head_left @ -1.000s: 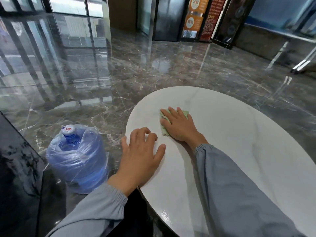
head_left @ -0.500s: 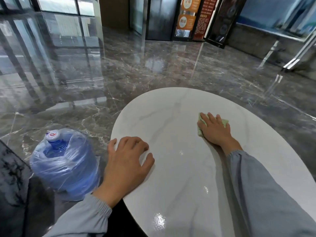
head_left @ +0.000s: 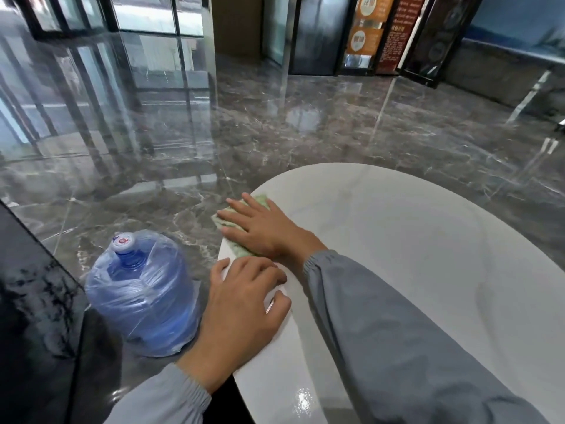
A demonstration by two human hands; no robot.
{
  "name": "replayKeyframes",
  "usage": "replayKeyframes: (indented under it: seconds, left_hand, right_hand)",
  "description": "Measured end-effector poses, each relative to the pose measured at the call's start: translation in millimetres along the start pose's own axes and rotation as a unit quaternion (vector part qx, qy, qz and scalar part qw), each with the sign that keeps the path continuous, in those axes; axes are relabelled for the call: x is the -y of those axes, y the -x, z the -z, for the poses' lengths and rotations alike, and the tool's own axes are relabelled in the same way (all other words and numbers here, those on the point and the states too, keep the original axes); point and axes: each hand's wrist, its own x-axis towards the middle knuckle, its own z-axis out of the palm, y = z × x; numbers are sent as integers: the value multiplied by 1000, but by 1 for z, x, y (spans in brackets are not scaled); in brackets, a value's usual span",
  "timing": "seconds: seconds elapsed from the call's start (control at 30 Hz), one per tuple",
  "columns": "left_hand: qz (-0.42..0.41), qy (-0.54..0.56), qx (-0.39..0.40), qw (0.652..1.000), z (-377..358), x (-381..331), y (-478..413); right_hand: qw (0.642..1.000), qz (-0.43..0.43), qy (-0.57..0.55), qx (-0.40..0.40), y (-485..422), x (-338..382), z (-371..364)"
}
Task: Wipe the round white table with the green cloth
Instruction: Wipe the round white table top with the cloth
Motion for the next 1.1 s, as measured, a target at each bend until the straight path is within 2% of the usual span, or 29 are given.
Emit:
replayKeyframes:
  seconds: [0.1,0.2,0.3,0.5,0.57,0.87,1.0,1.1]
  left_hand:
    - [1,-5,4,1000,2,-2,-1]
    - [3,-12,13,1000,5,-6,-1]
    - [-1,-36,44,998,10,-9,-4]
    - [-78,-80,152,982,11,-14,-38]
    - [-102,-87,166,977,6,-13,-46]
    - [-117,-53,127,984,-14,7,-47]
    - [-110,-44,142,983,-14,4,-48]
    - [-100,-39,152,983,-13,4,-50]
  right_hand:
    - [996,-79,-21,-28,9,-32,10]
    - [978,-192,-46,-63,34,-79,17]
    - [959,-268,-59,-72,75,-128,18]
    - [905,-409,-62,-96,186,-218,19]
    - [885,-450,-69,-95,222,-241,18]
    - [813,-569,-66,-107,331,-320,20]
    - [790,-598,-82,-104,332,-350,26]
    - [798,-589,-94,-87,299,-358,35]
